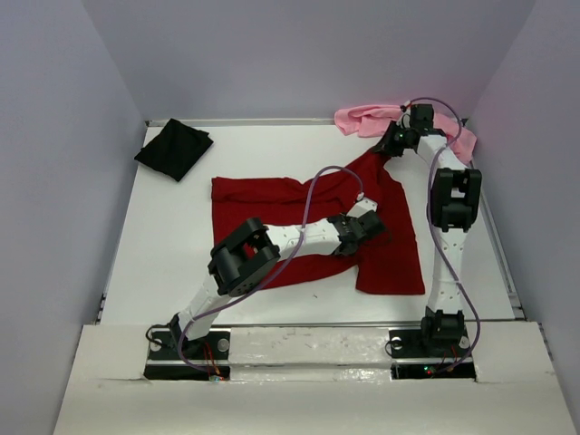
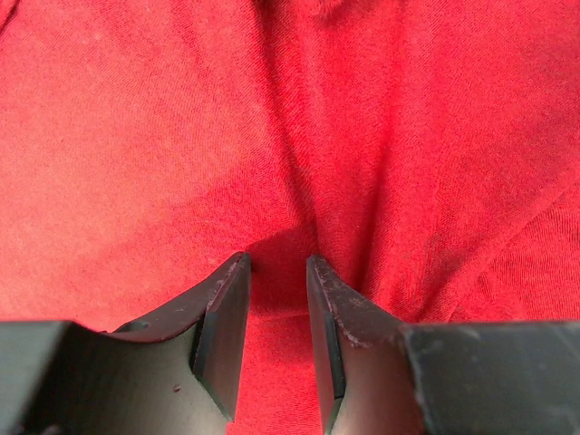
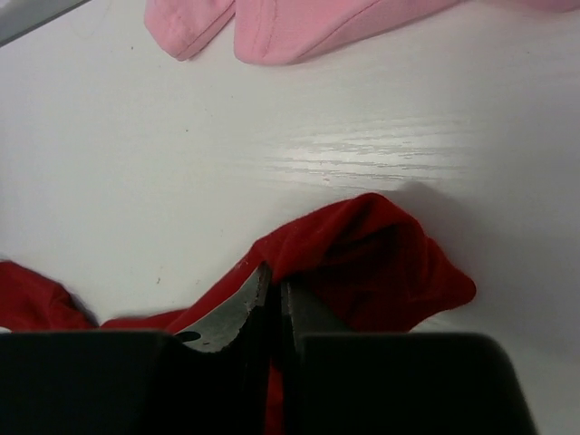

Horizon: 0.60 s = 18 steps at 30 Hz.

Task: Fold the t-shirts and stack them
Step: Fold the tshirt

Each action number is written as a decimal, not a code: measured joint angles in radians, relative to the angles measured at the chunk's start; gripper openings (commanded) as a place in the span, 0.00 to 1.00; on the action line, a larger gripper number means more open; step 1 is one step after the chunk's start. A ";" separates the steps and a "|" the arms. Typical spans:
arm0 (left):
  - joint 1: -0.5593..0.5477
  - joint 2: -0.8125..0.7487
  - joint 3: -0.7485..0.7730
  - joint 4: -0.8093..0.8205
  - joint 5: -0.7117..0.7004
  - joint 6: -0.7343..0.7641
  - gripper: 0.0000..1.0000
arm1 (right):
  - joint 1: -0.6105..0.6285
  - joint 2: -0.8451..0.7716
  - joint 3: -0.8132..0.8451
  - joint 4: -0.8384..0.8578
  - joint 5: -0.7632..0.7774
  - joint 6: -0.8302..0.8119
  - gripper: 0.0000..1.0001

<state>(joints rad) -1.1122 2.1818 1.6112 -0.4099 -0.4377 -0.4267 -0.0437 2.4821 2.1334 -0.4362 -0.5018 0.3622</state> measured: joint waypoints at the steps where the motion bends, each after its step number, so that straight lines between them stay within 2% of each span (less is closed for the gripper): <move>1: 0.000 -0.001 -0.002 0.003 0.000 0.000 0.42 | 0.000 0.010 0.012 -0.005 0.000 0.000 0.30; 2: 0.000 -0.001 -0.002 0.003 0.000 0.000 0.42 | 0.000 0.023 0.027 -0.008 -0.001 0.004 0.38; 6: 0.001 -0.003 -0.004 0.005 0.002 0.000 0.41 | -0.002 0.047 0.050 -0.006 -0.002 0.008 0.50; 10: 0.001 -0.006 -0.008 0.011 0.002 -0.002 0.41 | -0.002 0.047 0.050 -0.003 -0.003 0.007 0.54; 14: 0.007 -0.053 -0.072 0.033 0.011 -0.012 0.43 | -0.002 0.047 0.050 -0.003 -0.003 0.006 0.63; 16: 0.016 -0.103 -0.130 0.022 0.019 -0.018 0.48 | -0.002 0.047 0.050 -0.002 -0.004 0.006 0.70; 18: 0.023 -0.153 -0.177 0.011 0.019 -0.020 0.54 | -0.002 0.047 0.050 -0.002 -0.009 0.006 0.71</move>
<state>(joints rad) -1.0897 2.0285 1.4342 -0.3985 -0.4187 -0.4465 -0.0456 2.5286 2.1838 -0.4385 -0.5106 0.3679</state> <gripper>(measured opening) 0.475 0.686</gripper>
